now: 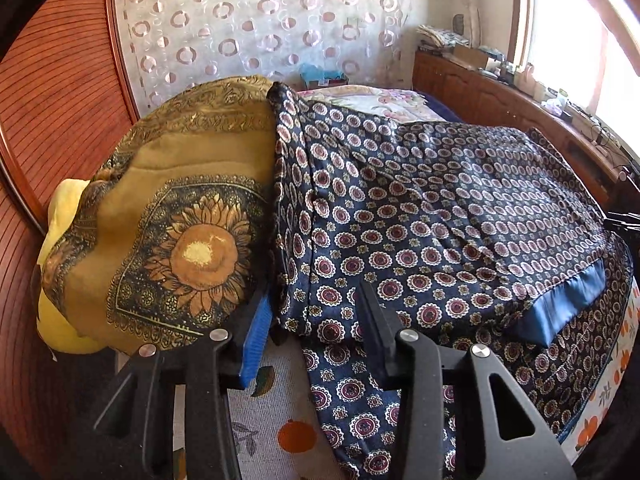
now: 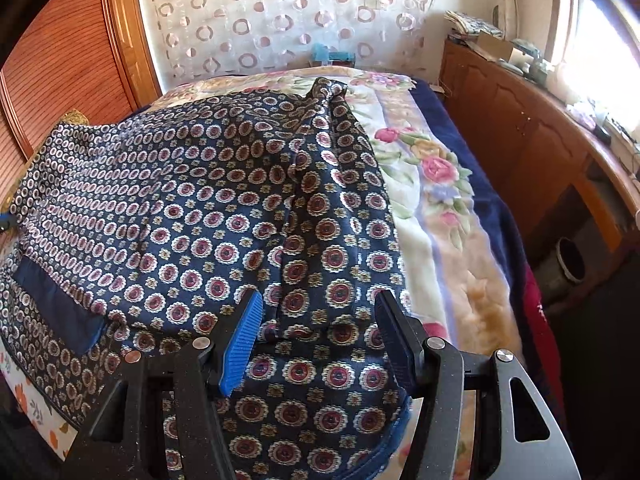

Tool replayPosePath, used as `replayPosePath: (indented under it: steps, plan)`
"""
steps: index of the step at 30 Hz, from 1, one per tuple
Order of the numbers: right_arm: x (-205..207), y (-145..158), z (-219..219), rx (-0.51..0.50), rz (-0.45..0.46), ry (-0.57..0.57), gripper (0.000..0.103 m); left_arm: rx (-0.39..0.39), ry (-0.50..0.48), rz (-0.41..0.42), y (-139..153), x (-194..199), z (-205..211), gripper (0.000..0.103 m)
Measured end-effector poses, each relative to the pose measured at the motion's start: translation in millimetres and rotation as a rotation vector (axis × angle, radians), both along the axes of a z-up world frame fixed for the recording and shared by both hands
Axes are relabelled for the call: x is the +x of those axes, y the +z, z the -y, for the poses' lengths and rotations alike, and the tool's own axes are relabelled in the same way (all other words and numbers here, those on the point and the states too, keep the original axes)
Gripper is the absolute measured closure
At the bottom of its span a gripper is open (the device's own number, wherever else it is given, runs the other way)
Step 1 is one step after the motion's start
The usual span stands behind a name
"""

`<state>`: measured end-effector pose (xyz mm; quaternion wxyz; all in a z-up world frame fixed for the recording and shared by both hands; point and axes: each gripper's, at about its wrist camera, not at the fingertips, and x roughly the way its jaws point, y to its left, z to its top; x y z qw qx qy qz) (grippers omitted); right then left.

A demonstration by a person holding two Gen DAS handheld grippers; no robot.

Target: Fold small clothes

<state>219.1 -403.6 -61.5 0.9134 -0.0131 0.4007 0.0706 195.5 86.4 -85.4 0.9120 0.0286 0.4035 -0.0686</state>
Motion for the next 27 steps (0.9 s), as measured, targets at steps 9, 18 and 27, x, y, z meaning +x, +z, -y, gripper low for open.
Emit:
replayPosePath:
  steps: [9,18,27]
  plan:
    - [11.3,-9.3,-14.7,-0.025,-0.005,0.024,0.043,-0.010,0.009,0.005,-1.6,5.1,10.9,0.060]
    - [6.6,-11.4,-17.1,-0.036,0.014,0.031,0.043,0.012,0.045,0.024,-1.2,2.7,1.9,0.064]
    - [4.4,-6.5,-32.5,-0.147,0.027,0.082,0.098,0.082,0.035,0.065,11.0,1.9,11.9,0.100]
